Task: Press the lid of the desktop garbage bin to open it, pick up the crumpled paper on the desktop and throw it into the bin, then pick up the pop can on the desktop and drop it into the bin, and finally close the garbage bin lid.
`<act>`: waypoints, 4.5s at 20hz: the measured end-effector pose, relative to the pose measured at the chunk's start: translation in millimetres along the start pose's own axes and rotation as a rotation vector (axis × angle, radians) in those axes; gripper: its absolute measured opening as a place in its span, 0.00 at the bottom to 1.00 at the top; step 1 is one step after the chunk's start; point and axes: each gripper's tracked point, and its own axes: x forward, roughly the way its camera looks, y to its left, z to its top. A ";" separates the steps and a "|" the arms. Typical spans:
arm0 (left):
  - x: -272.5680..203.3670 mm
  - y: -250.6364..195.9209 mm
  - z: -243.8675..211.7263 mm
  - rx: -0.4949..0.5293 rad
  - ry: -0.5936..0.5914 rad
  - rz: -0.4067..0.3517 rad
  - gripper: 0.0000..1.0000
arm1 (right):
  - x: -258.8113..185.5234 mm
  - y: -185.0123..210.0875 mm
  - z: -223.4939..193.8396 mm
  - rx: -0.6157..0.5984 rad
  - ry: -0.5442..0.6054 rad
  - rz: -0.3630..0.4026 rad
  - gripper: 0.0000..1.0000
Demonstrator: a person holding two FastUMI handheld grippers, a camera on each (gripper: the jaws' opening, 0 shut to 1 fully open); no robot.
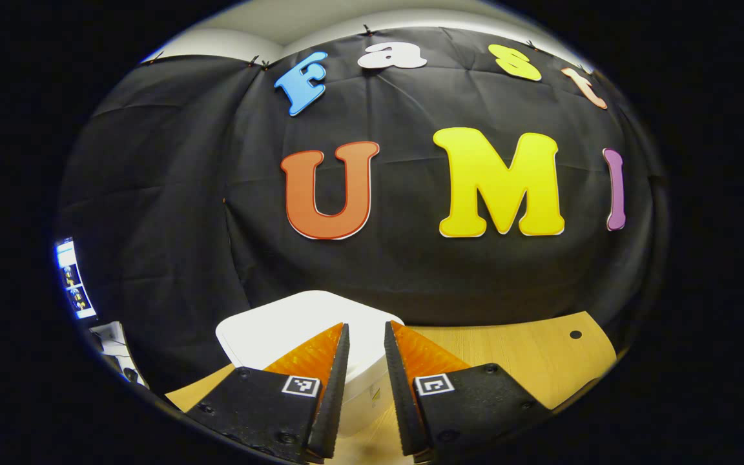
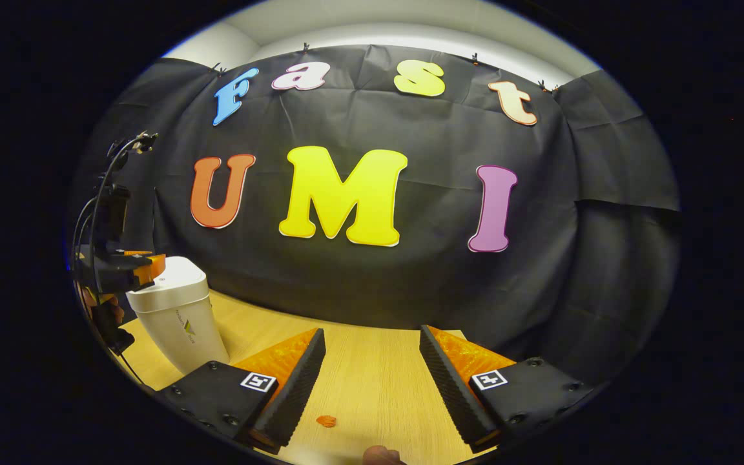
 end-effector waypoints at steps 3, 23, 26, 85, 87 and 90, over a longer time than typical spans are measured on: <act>14.5 9.9 -6.0 -0.030 0.036 0.022 0.29 | -2.0 4.2 5.6 -0.024 -0.011 0.002 0.94; 46.0 27.7 -36.7 -0.035 0.246 0.054 0.04 | 16.1 27.0 -16.4 -0.035 0.057 0.078 0.94; 45.2 29.2 -32.4 -0.088 0.213 0.051 0.03 | 16.7 24.3 -16.3 -0.020 0.058 0.083 0.94; -121.1 -85.6 -153.3 0.126 0.295 -0.299 0.99 | 78.2 95.1 -329.3 -0.066 0.788 0.259 0.88; -122.6 -83.7 -155.5 0.127 0.303 -0.293 0.99 | 80.2 97.9 -334.5 -0.050 0.815 0.268 0.77; -123.1 -77.3 -160.7 0.124 0.312 -0.277 0.99 | 82.2 99.0 -331.9 -0.043 0.819 0.275 0.67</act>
